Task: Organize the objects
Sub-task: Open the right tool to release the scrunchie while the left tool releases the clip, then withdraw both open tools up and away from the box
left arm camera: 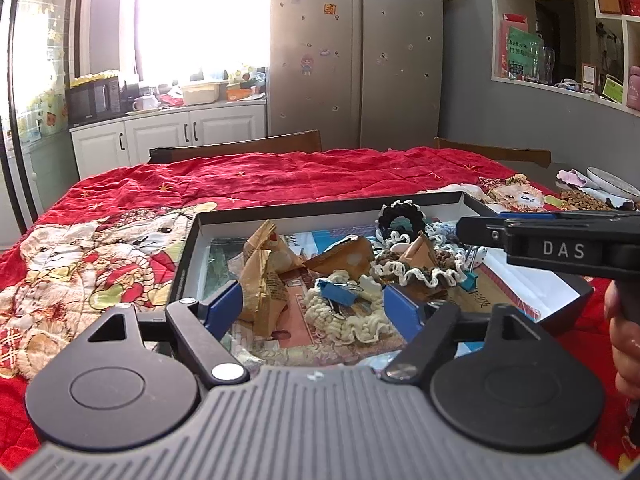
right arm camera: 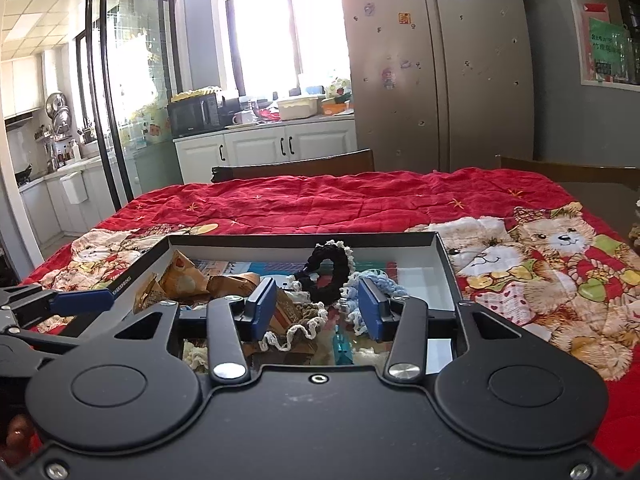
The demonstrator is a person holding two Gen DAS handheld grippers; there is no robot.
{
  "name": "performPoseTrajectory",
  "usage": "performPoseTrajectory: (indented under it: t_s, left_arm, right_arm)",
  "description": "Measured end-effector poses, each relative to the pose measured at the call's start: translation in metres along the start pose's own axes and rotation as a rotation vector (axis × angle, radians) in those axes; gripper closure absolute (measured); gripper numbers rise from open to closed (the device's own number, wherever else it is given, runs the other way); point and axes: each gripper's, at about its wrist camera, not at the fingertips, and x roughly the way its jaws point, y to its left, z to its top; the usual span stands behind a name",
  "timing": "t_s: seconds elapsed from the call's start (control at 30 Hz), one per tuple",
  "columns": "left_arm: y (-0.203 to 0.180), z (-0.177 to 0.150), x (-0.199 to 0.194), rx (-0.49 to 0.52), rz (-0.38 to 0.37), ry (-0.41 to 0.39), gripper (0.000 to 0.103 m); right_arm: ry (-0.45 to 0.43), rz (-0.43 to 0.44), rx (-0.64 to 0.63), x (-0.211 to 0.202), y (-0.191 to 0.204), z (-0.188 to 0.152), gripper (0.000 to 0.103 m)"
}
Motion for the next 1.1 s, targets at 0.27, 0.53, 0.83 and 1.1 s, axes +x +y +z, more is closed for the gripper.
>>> performPoseTrajectory:
  t_s: [0.27, 0.53, 0.83, 1.1]
  left_arm:
    - [0.007, 0.002, -0.019, -0.026, 0.002, 0.001, 0.013]
    - [0.005, 0.002, -0.044, -0.013, 0.007, -0.010, 0.006]
    - [0.000, 0.001, -0.074, 0.015, -0.004, -0.004, 0.000]
    - [0.003, -0.002, -0.093, -0.012, -0.012, 0.051, 0.000]
  right_arm:
    - [0.011, -0.012, -0.013, -0.020, 0.004, 0.000, 0.052]
    - [0.019, -0.018, -0.050, -0.048, 0.013, 0.000, 0.046]
    - [0.017, -0.025, -0.085, -0.082, 0.024, 0.001, 0.034]
    - [0.010, -0.042, -0.115, -0.112, 0.026, 0.002, 0.024]
